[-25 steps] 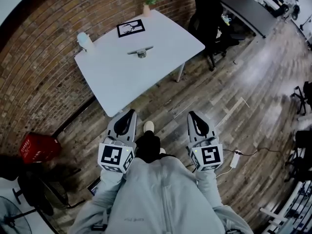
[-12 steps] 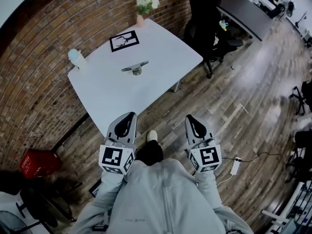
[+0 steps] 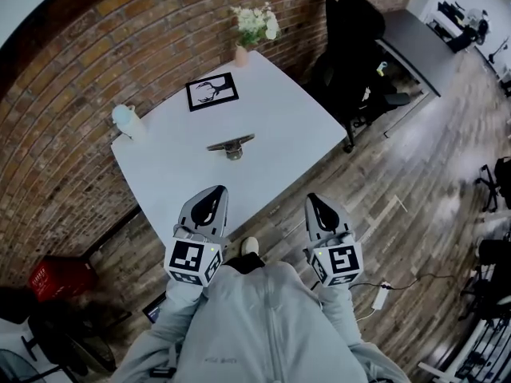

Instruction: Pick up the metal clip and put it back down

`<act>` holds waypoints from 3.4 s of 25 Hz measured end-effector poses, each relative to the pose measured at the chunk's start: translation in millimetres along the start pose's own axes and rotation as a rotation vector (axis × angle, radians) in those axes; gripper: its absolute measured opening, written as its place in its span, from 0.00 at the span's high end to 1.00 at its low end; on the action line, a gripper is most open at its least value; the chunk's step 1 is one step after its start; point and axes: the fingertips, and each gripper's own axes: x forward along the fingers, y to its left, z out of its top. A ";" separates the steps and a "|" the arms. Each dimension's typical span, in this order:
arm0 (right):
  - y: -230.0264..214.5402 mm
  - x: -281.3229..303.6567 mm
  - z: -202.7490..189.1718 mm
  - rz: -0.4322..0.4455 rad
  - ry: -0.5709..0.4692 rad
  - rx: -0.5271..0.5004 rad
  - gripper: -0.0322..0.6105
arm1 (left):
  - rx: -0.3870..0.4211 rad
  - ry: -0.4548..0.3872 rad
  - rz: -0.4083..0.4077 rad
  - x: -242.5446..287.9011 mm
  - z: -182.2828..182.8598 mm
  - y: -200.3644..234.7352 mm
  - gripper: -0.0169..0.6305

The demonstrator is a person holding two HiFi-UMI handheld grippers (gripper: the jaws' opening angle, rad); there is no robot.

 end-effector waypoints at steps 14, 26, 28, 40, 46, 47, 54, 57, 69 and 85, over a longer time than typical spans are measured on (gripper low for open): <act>2.6 74.7 3.1 0.082 0.041 -0.014 0.91 | -0.067 0.067 0.052 30.8 -19.1 47.9 0.92; -22.7 181.8 23.4 0.336 0.054 -0.079 0.91 | -0.150 0.057 0.302 74.7 -16.6 87.0 0.92; -28.0 201.5 29.7 0.395 0.052 -0.099 0.91 | -0.164 0.039 0.356 86.1 -10.6 93.6 0.92; -31.8 279.3 58.2 0.704 0.020 -0.176 0.91 | -0.205 0.003 0.642 111.1 8.2 110.6 0.92; -20.7 287.7 62.1 0.795 0.016 -0.193 0.91 | -0.226 0.014 0.714 102.7 6.6 108.1 0.92; -18.1 287.8 62.6 0.805 0.015 -0.195 0.91 | -0.230 0.016 0.719 100.9 6.0 108.7 0.92; -4.2 288.3 59.9 0.827 0.023 -0.213 0.91 | -0.238 0.002 0.745 87.9 5.5 116.7 0.92; 2.2 287.0 55.6 0.850 0.035 -0.213 0.91 | -0.247 0.003 0.748 84.8 2.3 117.9 0.93; 32.1 284.5 35.3 0.976 0.116 -0.255 0.67 | -0.278 0.006 0.746 82.7 -7.9 115.4 0.92; 81.8 283.4 -28.5 1.093 0.233 -0.480 0.55 | -0.320 0.029 0.726 85.5 -27.0 121.0 0.92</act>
